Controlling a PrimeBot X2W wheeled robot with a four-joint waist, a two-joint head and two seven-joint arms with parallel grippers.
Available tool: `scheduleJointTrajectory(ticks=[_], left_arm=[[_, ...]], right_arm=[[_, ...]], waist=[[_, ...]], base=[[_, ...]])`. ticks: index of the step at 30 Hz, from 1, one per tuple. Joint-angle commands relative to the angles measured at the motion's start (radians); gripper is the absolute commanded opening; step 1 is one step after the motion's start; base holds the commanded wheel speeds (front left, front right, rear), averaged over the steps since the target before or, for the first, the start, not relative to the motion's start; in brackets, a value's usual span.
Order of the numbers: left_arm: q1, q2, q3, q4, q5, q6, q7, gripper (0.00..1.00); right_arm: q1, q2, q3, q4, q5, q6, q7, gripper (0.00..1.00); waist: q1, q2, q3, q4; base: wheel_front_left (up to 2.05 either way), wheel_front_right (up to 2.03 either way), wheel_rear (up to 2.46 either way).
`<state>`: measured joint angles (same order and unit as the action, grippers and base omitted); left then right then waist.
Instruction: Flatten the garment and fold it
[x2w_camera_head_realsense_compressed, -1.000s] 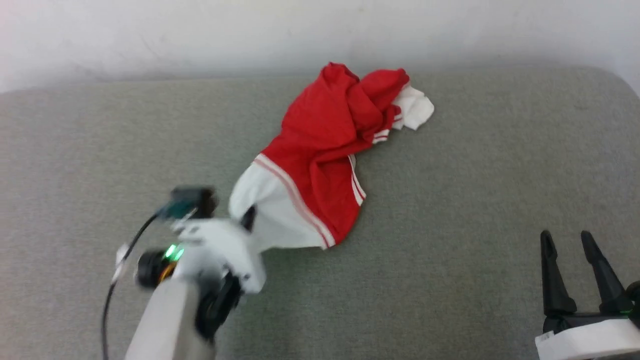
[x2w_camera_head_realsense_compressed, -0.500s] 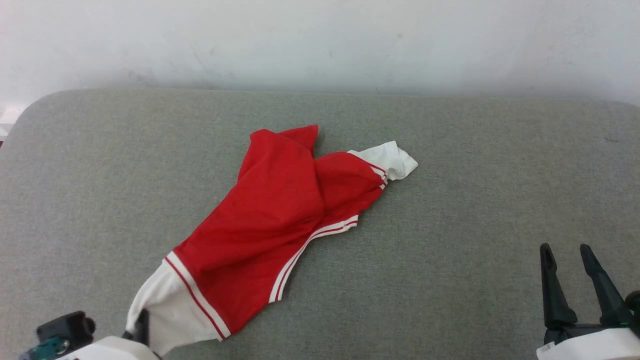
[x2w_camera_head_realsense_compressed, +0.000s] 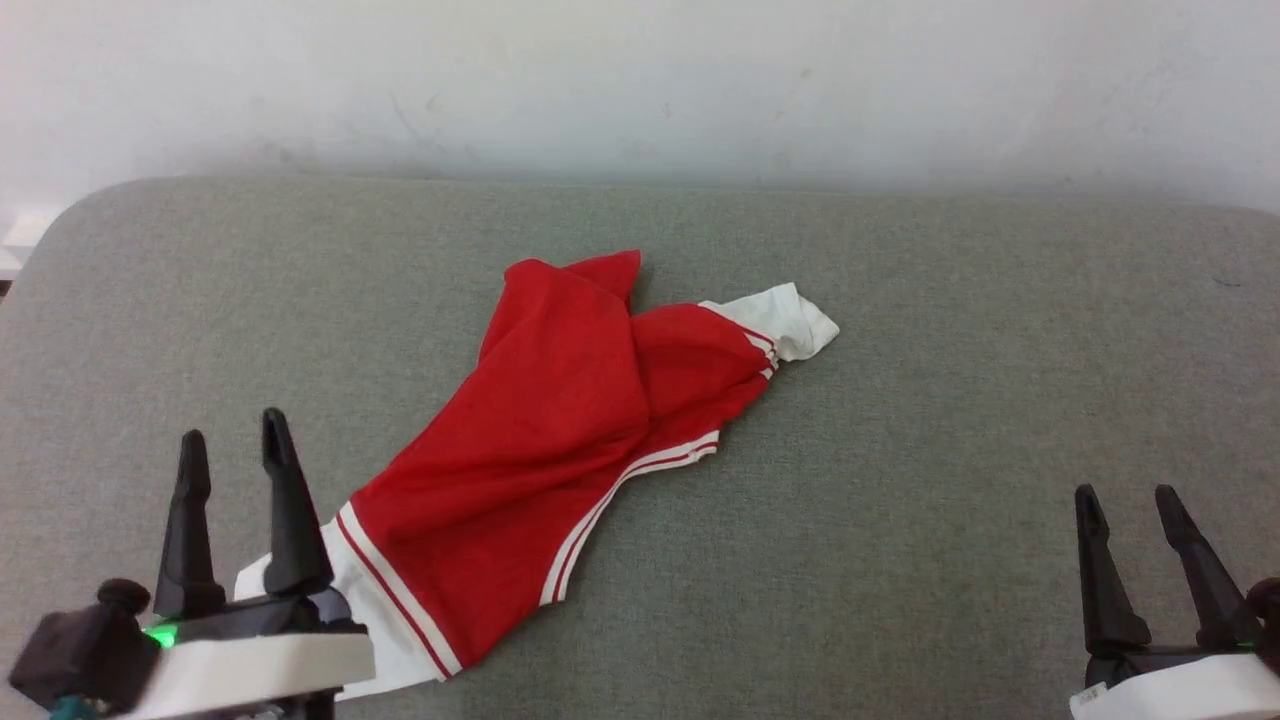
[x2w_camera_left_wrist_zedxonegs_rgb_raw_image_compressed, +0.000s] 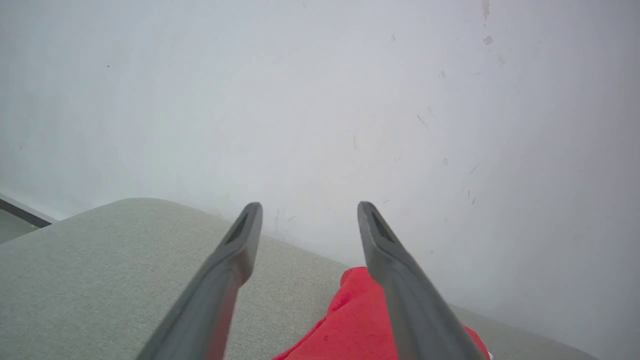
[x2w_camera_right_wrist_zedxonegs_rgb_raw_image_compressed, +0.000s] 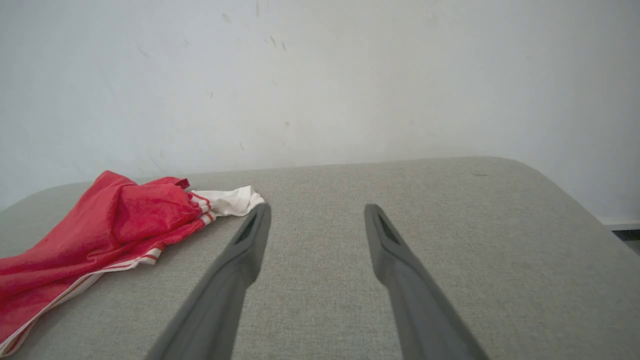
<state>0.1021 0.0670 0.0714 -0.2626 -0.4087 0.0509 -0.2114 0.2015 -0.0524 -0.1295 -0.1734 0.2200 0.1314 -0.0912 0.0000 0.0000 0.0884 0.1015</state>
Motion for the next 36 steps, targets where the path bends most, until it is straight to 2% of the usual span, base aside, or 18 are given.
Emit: scheduleJointTrajectory(ticks=[1,6,10,15,18,22,24,29,33,36], left_arm=[[0.005,-0.004,-0.009,0.001,0.023,-0.011,-0.018,1.0],[0.042,-0.009,-0.056,0.018,0.129,-0.015,-0.049,1.0],[0.04,-0.012,-0.074,0.013,0.172,-0.018,-0.05,1.0],[0.015,-0.015,-0.089,0.012,0.174,-0.02,-0.05,1.0],[-0.007,-0.016,-0.098,0.019,0.166,-0.022,-0.05,1.0],[-0.037,-0.016,-0.121,0.031,0.141,-0.016,-0.05,1.0],[-0.05,-0.017,-0.13,0.035,0.13,-0.012,-0.05,1.0],[-0.071,-0.017,-0.138,0.044,0.112,-0.008,-0.05,1.0],[-0.08,-0.017,-0.14,0.05,0.105,-0.006,-0.05,1.0],[-0.087,-0.017,-0.143,0.054,0.101,-0.008,-0.05,1.0]], right_arm=[[0.01,0.002,0.0,-0.003,0.0,-0.001,-0.002,1.0],[-0.003,0.002,0.009,-0.019,-0.016,-0.001,0.013,1.0],[-0.083,0.002,0.041,-0.061,-0.056,-0.001,0.061,1.0],[-0.285,0.002,0.166,-0.086,-0.085,-0.001,0.224,1.0],[-0.42,-0.013,0.249,-0.032,-0.106,-0.001,0.396,1.0],[-0.554,-0.076,0.361,0.074,-0.069,-0.001,0.645,1.0],[-0.6,-0.107,0.41,0.104,-0.047,-0.001,0.715,1.0],[-0.649,-0.155,0.495,0.194,-0.02,-0.001,0.798,1.0],[-0.664,-0.153,0.524,0.287,-0.017,-0.001,0.819,1.0],[-0.683,-0.14,0.535,0.346,-0.026,-0.001,0.795,1.0]], waist=[[0.0,0.0,0.001,-0.002],[0.0,0.0,0.011,0.001],[0.0,0.0,0.036,0.017],[0.0,0.0,0.082,0.043],[0.0,0.0,0.11,0.061],[0.0,0.0,0.149,0.098],[0.0,0.0,0.168,0.117],[0.0,0.0,0.202,0.149],[0.0,0.0,0.214,0.162],[0.0,0.0,0.218,0.17]], base=[[0.0,0.0,0.0],[0.0,0.0,0.0],[0.0,0.0,0.0],[0.0,0.0,0.0],[0.0,0.0,0.0],[0.0,0.0,0.0],[0.0,0.0,0.0],[0.0,0.0,0.0],[0.0,0.0,0.0],[0.0,0.0,0.0]])
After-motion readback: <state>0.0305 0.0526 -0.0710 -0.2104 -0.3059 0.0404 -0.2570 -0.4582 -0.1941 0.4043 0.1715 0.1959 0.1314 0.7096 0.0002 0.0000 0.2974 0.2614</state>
